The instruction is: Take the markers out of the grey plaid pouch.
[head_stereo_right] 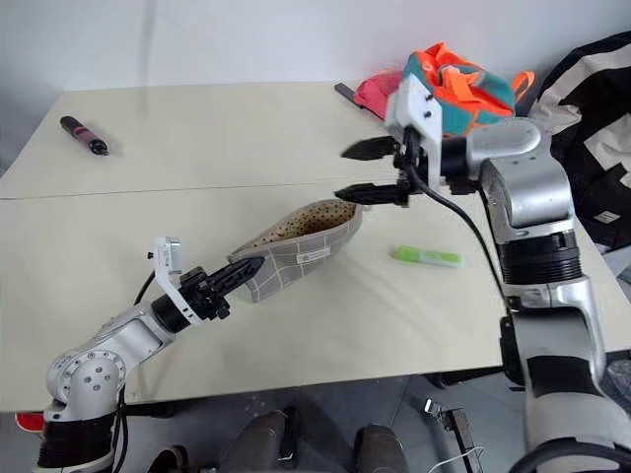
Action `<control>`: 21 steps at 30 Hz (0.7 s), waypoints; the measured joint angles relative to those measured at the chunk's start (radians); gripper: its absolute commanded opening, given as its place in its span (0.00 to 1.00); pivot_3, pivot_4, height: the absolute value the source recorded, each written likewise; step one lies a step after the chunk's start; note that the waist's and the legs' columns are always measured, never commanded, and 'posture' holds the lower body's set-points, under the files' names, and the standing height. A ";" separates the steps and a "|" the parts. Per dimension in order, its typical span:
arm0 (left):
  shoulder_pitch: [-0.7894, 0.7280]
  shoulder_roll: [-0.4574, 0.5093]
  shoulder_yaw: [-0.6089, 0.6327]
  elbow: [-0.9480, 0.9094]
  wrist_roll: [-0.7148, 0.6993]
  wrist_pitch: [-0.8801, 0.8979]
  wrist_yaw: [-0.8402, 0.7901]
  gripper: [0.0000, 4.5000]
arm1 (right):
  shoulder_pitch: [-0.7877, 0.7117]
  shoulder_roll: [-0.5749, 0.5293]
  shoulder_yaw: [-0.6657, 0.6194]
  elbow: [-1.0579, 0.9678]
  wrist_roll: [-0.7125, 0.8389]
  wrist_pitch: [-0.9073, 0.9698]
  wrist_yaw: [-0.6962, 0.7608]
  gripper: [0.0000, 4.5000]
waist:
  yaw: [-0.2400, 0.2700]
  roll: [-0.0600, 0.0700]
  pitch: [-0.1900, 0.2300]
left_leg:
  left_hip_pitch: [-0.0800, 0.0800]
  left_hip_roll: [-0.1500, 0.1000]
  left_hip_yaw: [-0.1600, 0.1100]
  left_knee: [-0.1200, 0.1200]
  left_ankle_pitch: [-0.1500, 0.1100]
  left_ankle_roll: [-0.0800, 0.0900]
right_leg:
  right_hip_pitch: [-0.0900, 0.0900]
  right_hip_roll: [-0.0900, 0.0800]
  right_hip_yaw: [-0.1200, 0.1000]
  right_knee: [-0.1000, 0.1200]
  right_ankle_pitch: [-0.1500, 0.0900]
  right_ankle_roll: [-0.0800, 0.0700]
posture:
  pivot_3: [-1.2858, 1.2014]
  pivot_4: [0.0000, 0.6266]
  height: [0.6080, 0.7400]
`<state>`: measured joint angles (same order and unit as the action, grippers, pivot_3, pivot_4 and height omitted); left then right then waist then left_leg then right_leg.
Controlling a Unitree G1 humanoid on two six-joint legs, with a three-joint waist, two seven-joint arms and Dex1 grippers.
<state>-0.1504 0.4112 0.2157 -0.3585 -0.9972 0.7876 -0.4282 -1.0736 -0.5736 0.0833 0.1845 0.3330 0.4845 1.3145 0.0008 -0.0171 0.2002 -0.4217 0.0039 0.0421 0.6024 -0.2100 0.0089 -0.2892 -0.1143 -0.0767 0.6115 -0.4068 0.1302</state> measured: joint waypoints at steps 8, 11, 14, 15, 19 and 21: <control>-0.002 -0.004 -0.003 -0.020 -0.002 0.014 0.005 0.00 | 0.098 0.069 0.189 0.057 -0.173 -0.230 -0.058 0.49 | -0.002 0.000 0.000 | 0.000 -0.002 0.000 0.000 0.000 0.001 | -0.001 0.000 -0.001 0.001 0.000 0.000 | 0.52 0.24 1.00; -0.002 -0.007 -0.004 -0.022 -0.003 0.020 0.012 0.00 | 0.087 0.058 0.194 0.086 -0.221 -0.309 -0.062 0.49 | -0.002 0.000 0.000 | 0.000 -0.001 0.000 0.000 0.000 0.001 | -0.001 0.001 -0.001 0.001 0.000 0.000 | 0.52 0.24 1.00; -0.001 -0.008 -0.004 -0.023 -0.006 0.021 0.013 0.00 | 0.082 0.051 0.195 0.102 -0.240 -0.341 -0.049 0.49 | -0.003 -0.001 0.000 | 0.000 -0.001 0.000 0.000 0.000 0.001 | -0.001 0.001 -0.001 0.001 0.000 0.000 | 0.52 0.24 1.00; -0.001 -0.008 -0.004 -0.023 -0.006 0.021 0.013 0.00 | 0.082 0.051 0.195 0.103 -0.240 -0.341 -0.048 0.49 | -0.003 0.000 0.000 | 0.000 -0.001 0.000 0.000 0.000 0.001 | -0.001 0.001 -0.001 0.001 0.000 0.000 | 0.52 0.24 1.00; -0.001 -0.018 -0.011 -0.024 -0.012 0.025 0.019 0.00 | 0.081 0.041 0.218 0.110 -0.264 -0.377 -0.009 0.49 | -0.002 -0.001 0.000 | 0.000 -0.001 0.000 0.000 0.000 0.001 | -0.001 0.000 0.000 0.001 0.000 0.000 | 0.52 0.24 1.00; -0.002 -0.018 -0.017 -0.024 -0.014 0.027 0.020 0.00 | 0.081 0.040 0.228 0.110 -0.270 -0.379 0.009 0.41 | -0.002 0.000 0.000 | 0.000 -0.001 0.000 0.000 0.000 0.001 | -0.001 0.001 0.000 0.001 0.000 0.000 | 0.52 0.24 1.00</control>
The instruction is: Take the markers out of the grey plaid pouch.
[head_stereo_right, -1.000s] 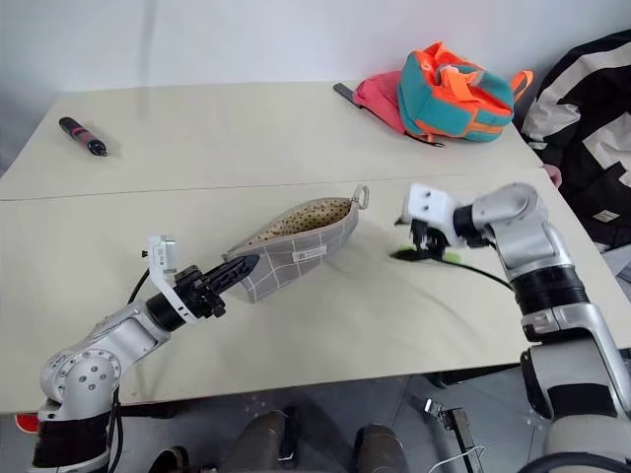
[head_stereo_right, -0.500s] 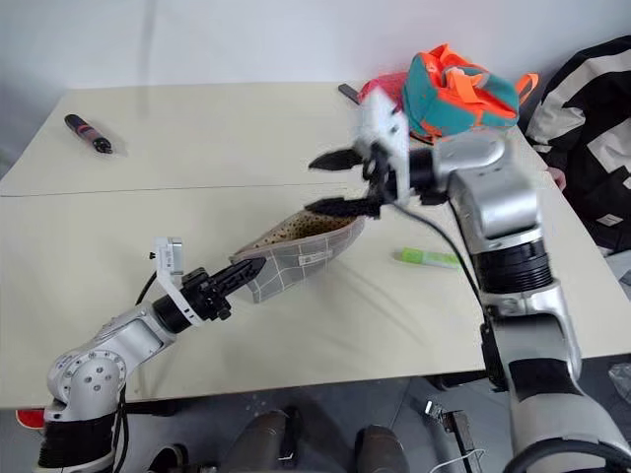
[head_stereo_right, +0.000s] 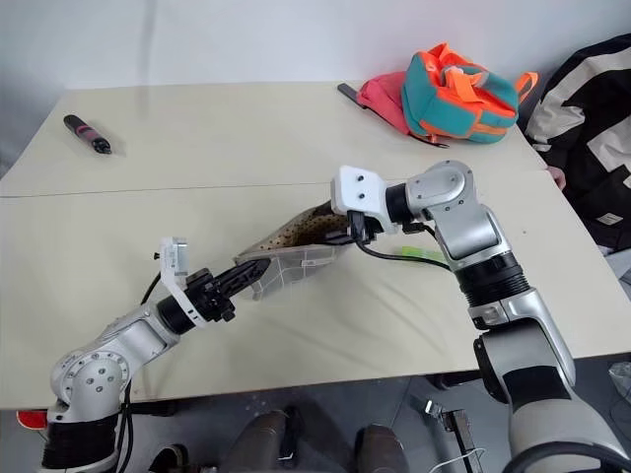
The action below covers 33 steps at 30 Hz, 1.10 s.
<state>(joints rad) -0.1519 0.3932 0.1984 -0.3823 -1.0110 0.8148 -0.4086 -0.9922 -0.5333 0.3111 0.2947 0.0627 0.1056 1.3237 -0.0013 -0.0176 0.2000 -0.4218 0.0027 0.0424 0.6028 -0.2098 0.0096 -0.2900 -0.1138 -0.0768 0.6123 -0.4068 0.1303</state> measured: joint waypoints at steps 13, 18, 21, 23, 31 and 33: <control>-0.009 0.003 0.003 0.010 -0.048 0.040 0.004 0.00 | 0.000 0.068 0.153 0.065 -0.213 -0.200 -0.055 0.13 | -0.003 0.000 0.000 | 0.000 0.001 0.000 0.000 0.000 0.000 | 0.000 0.001 0.000 0.000 0.000 0.000 | 0.52 0.24 1.00; -0.039 0.006 0.051 0.055 -0.123 0.085 0.025 0.00 | -0.038 0.115 0.194 0.153 -0.296 -0.293 -0.118 0.13 | -0.005 0.000 0.000 | 0.001 0.001 0.000 0.001 0.000 0.000 | 0.000 0.001 0.000 0.001 0.000 0.000 | 0.52 0.24 1.00; -0.034 -0.003 0.084 0.106 -0.202 0.110 0.043 0.00 | -0.070 0.127 0.194 0.185 -0.319 -0.304 -0.143 0.13 | -0.005 0.000 0.000 | 0.001 0.001 -0.001 0.001 0.000 0.000 | 0.000 0.001 0.000 0.004 0.000 0.000 | 0.52 0.24 1.00; -0.029 -0.003 0.092 0.123 -0.237 0.130 0.046 0.00 | -0.077 0.141 0.194 0.202 -0.330 -0.305 -0.160 0.13 | -0.005 0.000 0.000 | 0.001 0.001 -0.001 0.001 0.000 0.000 | 0.000 0.000 0.001 0.006 0.000 0.000 | 0.52 0.24 1.00; -0.031 0.001 0.082 0.127 -0.348 0.204 0.047 0.00 | -0.082 0.133 0.194 0.151 -0.329 -0.211 -0.078 0.41 | -0.004 0.000 0.000 | 0.000 0.001 -0.002 0.002 0.000 0.000 | 0.000 0.000 0.002 0.006 0.000 0.000 | 0.52 0.24 1.00; -0.032 0.001 0.082 0.135 -0.376 0.213 0.048 0.00 | -0.082 0.120 0.192 0.112 -0.328 -0.190 -0.058 0.41 | -0.004 0.000 0.000 | 0.001 0.001 -0.002 0.002 0.000 0.000 | 0.000 0.000 0.002 0.006 0.000 0.000 | 0.52 0.24 1.00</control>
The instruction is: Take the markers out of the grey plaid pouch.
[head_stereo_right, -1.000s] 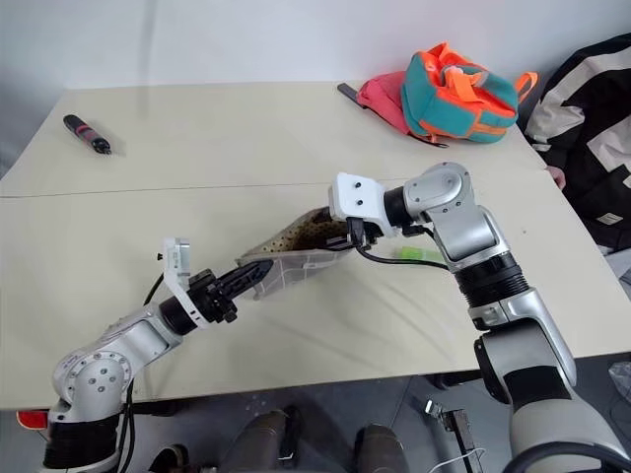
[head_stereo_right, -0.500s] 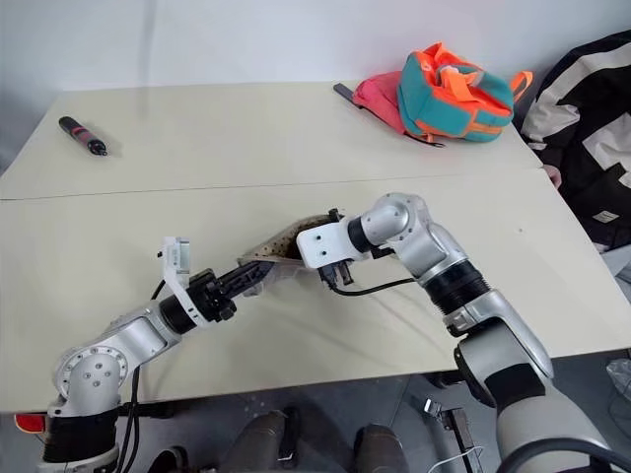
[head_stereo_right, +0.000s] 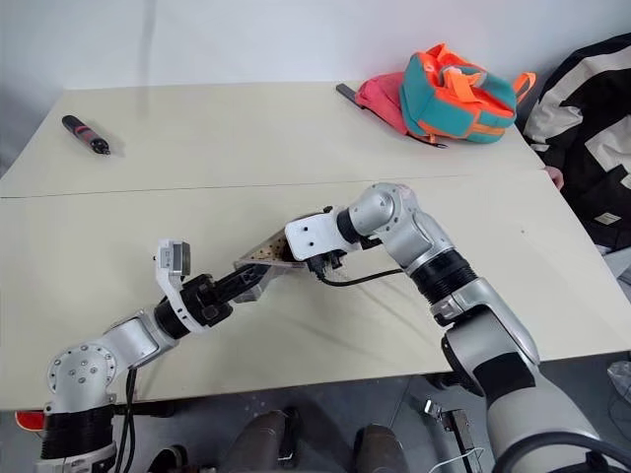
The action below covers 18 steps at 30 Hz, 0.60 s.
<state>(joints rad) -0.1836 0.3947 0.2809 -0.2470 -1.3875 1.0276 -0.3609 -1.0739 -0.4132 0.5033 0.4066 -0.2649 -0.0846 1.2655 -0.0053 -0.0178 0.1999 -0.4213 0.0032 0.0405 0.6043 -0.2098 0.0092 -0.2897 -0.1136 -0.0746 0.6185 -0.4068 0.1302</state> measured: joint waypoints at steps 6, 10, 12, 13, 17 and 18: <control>0.000 -0.003 -0.001 0.031 -0.125 0.029 0.004 0.00 | 0.006 -0.059 -0.017 -0.193 0.077 0.147 0.124 0.41 | 0.002 0.000 0.000 | 0.000 0.000 -0.001 0.000 0.000 0.000 | 0.000 -0.001 0.001 0.000 0.000 0.000 | 0.52 0.24 1.00; -0.001 -0.029 -0.026 0.030 -0.224 0.029 0.037 0.00 | -0.007 -0.105 -0.045 -0.256 0.124 0.216 0.173 0.41 | 0.003 0.000 0.000 | 0.000 -0.001 -0.001 0.001 0.000 0.000 | 0.001 -0.001 0.001 -0.004 0.000 0.000 | 0.52 0.24 1.00; 0.003 -0.025 -0.031 0.029 -0.223 0.028 0.043 0.00 | -0.008 -0.120 -0.045 -0.261 0.126 0.227 0.183 0.41 | 0.002 0.000 0.000 | 0.000 0.000 -0.001 0.001 0.000 0.000 | 0.001 -0.001 0.001 -0.005 0.000 0.000 | 0.52 0.24 1.00; 0.012 -0.018 -0.034 0.028 -0.211 0.025 0.039 0.00 | -0.008 -0.122 -0.041 -0.261 0.124 0.235 0.183 0.41 | 0.002 0.000 0.000 | 0.000 0.000 -0.001 0.001 0.000 0.000 | 0.001 -0.001 0.001 -0.005 0.000 0.000 | 0.52 0.24 1.00; 0.081 0.031 -0.070 0.024 -0.018 -0.037 -0.018 0.00 | 0.034 -0.131 0.002 -0.264 0.084 0.231 0.182 0.41 | -0.002 0.000 0.000 | 0.001 0.000 0.001 -0.002 0.000 0.000 | 0.001 0.001 0.000 -0.007 0.000 0.000 | 0.52 0.24 1.00; 0.090 0.026 -0.071 0.024 0.017 -0.062 -0.027 0.00 | 0.052 -0.124 0.017 -0.267 0.078 0.228 0.179 0.41 | -0.001 0.000 0.000 | 0.001 0.000 0.001 -0.002 0.000 0.000 | 0.001 0.001 0.000 -0.007 0.000 0.000 | 0.52 0.24 1.00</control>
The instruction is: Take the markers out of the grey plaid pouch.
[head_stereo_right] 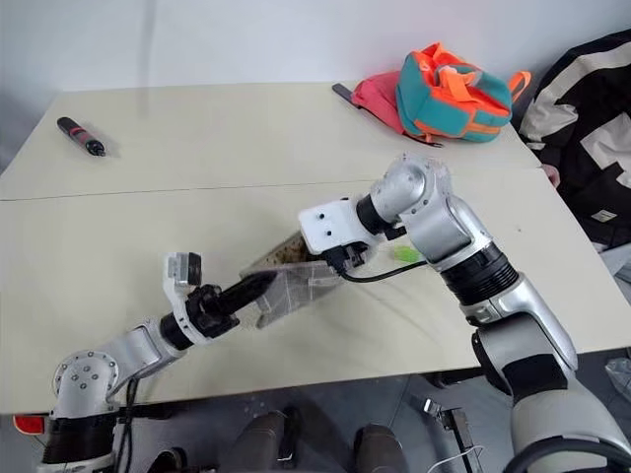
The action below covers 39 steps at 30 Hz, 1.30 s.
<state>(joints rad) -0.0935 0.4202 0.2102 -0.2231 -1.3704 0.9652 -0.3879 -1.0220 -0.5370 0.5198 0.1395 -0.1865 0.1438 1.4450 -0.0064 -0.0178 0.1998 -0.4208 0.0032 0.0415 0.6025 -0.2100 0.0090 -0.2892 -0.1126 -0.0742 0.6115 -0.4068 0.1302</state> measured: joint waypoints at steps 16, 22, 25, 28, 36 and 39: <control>0.024 -0.021 -0.037 -0.066 0.337 -0.214 -0.120 0.00 | 0.024 0.048 0.071 0.091 -0.089 -0.092 -0.090 0.41 | 0.000 0.000 0.000 | 0.001 0.001 0.001 0.000 -0.001 -0.001 | 0.000 -0.001 -0.001 0.000 0.000 0.000 | 0.52 0.24 1.00; 0.020 -0.026 -0.040 -0.075 0.356 -0.214 -0.121 0.00 | 0.024 0.067 0.095 0.144 -0.130 -0.125 -0.126 0.41 | 0.000 0.000 0.000 | 0.001 0.001 0.001 0.000 -0.001 -0.001 | 0.000 -0.001 -0.001 0.001 0.000 0.000 | 0.52 0.24 1.00; 0.019 -0.027 -0.040 -0.075 0.359 -0.214 -0.121 0.00 | 0.022 0.076 0.095 0.163 -0.136 -0.136 -0.130 0.41 | 0.000 -0.001 -0.001 | 0.003 0.002 0.001 0.000 -0.001 -0.001 | 0.001 -0.001 -0.001 0.001 0.000 0.000 | 0.52 0.24 1.00; 0.019 -0.027 -0.039 -0.075 0.360 -0.215 -0.120 0.00 | 0.018 0.090 0.095 0.188 -0.140 -0.146 -0.138 0.28 | -0.002 -0.002 -0.001 | 0.006 0.002 0.002 0.000 -0.001 -0.002 | 0.003 -0.001 -0.001 0.001 0.000 0.000 | 0.52 0.24 1.00; 0.019 -0.031 -0.034 -0.075 0.366 -0.215 -0.117 0.00 | 0.027 0.103 0.068 0.194 -0.119 -0.134 -0.137 0.12 | -0.004 -0.002 -0.001 | 0.013 0.003 0.005 -0.005 -0.004 -0.007 | 0.008 -0.002 0.000 0.000 0.000 0.000 | 0.52 0.24 1.00; 0.019 -0.031 -0.031 -0.078 0.366 -0.217 -0.117 0.00 | 0.027 0.092 0.039 0.167 -0.087 -0.094 -0.123 0.12 | -0.003 -0.002 -0.001 | 0.012 0.003 0.005 -0.005 -0.002 -0.004 | 0.007 -0.002 0.000 0.000 0.000 0.000 | 0.52 0.24 1.00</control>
<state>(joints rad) -0.0749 0.3890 0.1788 -0.3008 -1.0046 0.7480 -0.5046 -0.9947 -0.4448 0.5586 0.3065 -0.2733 0.0498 1.3224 -0.0098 -0.0195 0.1985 -0.4088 0.0061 0.0462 0.5970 -0.2125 0.0051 -0.2826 -0.1146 -0.0741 0.6113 -0.4070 0.1297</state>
